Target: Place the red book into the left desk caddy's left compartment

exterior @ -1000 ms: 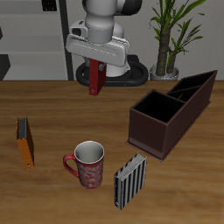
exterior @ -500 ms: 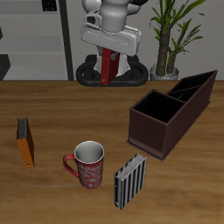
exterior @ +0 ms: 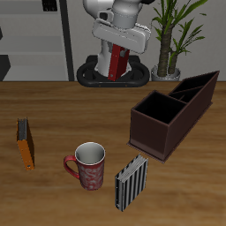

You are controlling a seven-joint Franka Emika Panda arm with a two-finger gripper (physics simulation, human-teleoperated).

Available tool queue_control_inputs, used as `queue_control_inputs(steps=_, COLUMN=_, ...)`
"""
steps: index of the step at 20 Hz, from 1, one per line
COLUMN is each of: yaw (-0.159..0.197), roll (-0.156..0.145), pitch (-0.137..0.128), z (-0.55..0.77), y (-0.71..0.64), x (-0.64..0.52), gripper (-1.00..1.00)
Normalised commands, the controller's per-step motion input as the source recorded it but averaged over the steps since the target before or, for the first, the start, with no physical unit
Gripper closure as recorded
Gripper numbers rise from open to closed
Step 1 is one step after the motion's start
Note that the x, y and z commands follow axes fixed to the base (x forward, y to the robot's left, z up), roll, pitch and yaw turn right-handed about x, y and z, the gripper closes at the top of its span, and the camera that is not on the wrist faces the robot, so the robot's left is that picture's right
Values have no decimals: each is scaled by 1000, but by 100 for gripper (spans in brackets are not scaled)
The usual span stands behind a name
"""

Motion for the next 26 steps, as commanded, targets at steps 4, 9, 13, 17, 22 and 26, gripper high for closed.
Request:
queue_control_inputs(steps=4, yaw=-17, roll=-20, pitch=-14, z=-60, y=160, x=-225, gripper=100)
queue_control_inputs(steps=9, yaw=-11, roll=55, pitch=-8, z=-60, y=298, x=-241, gripper=100)
queue_control_inputs(steps=13, yaw=13, roll=77, pitch=-44, z=-50, y=459, x=-339, gripper=100)
queue_control_inputs(steps=17, yaw=21, roll=78, pitch=-40, z=-35, y=482, x=-323, gripper=100)
queue_control_inputs(steps=22, yaw=-16, roll=30, pitch=-24, z=8, y=287, x=-184, gripper=100)
queue_control_inputs(steps=26, yaw=-5, roll=39, pitch=12, z=-36, y=148, x=-83, gripper=100)
